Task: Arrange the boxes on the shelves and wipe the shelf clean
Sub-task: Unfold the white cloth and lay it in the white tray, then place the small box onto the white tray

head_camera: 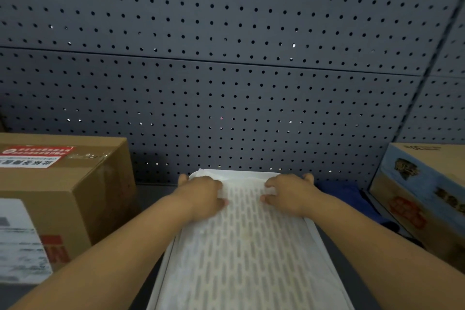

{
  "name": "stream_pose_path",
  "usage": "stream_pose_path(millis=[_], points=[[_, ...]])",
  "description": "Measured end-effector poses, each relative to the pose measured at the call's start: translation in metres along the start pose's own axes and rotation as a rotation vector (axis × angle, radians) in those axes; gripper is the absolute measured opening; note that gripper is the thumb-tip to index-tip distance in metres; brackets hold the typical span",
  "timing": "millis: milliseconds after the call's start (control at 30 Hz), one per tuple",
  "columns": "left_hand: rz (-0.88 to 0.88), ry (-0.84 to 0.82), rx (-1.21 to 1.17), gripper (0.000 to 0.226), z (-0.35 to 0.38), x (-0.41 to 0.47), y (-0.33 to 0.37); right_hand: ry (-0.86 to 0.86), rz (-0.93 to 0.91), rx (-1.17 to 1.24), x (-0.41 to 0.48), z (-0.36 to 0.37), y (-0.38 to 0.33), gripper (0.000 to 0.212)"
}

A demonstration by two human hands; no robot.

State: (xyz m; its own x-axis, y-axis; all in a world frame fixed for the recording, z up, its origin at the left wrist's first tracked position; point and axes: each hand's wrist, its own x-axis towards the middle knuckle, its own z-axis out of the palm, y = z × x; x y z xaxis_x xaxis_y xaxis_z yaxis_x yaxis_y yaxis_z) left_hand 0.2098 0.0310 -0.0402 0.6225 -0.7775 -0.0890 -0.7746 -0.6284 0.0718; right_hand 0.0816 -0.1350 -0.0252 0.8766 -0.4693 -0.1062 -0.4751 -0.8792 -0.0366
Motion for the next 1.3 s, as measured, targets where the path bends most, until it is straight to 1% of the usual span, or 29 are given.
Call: stream_pose_path(millis=[100,200,267,333,567,767,900,967,1067,1167,1300], points=[[0.006,0.109,-0.043,0.042,-0.01,-0.006,0.003,0.111,-0.038,0.134,-0.007,-0.008,-0.001,0.048],[0.029,0.231,-0.163,0.037,-0.022,-0.018,0.008,0.167,-0.101,0.283,-0.015,-0.017,-0.005,0.044],[0.037,0.3,-0.246,0.031,-0.028,-0.028,0.011,0.196,-0.135,0.283,-0.023,-0.025,-0.009,0.039],[0.018,0.354,-0.259,0.027,-0.036,-0.04,0.014,0.218,-0.168,0.272,-0.03,-0.032,-0.011,0.034],[-0.079,0.525,-0.254,0.025,-0.067,-0.091,0.028,0.252,-0.276,0.337,-0.052,-0.055,-0.03,0.022],[-0.177,0.678,-0.235,0.024,-0.095,-0.138,0.022,0.253,-0.402,0.435,-0.064,-0.071,-0.062,0.024],[-0.243,0.823,-0.247,0.023,-0.105,-0.163,-0.007,0.203,-0.472,0.566,-0.064,-0.076,-0.093,0.024],[-0.316,0.89,-0.26,0.022,-0.106,-0.173,-0.029,0.186,-0.493,0.623,-0.064,-0.077,-0.11,0.03],[-0.432,0.928,-0.295,0.024,-0.105,-0.188,-0.065,0.178,-0.505,0.699,-0.059,-0.077,-0.139,0.045],[-0.532,0.9,-0.337,0.037,-0.101,-0.204,-0.097,0.161,-0.487,0.799,-0.049,-0.075,-0.168,0.057],[-0.63,0.81,-0.382,0.06,-0.093,-0.221,-0.136,0.161,-0.438,0.896,-0.035,-0.071,-0.206,0.071]])
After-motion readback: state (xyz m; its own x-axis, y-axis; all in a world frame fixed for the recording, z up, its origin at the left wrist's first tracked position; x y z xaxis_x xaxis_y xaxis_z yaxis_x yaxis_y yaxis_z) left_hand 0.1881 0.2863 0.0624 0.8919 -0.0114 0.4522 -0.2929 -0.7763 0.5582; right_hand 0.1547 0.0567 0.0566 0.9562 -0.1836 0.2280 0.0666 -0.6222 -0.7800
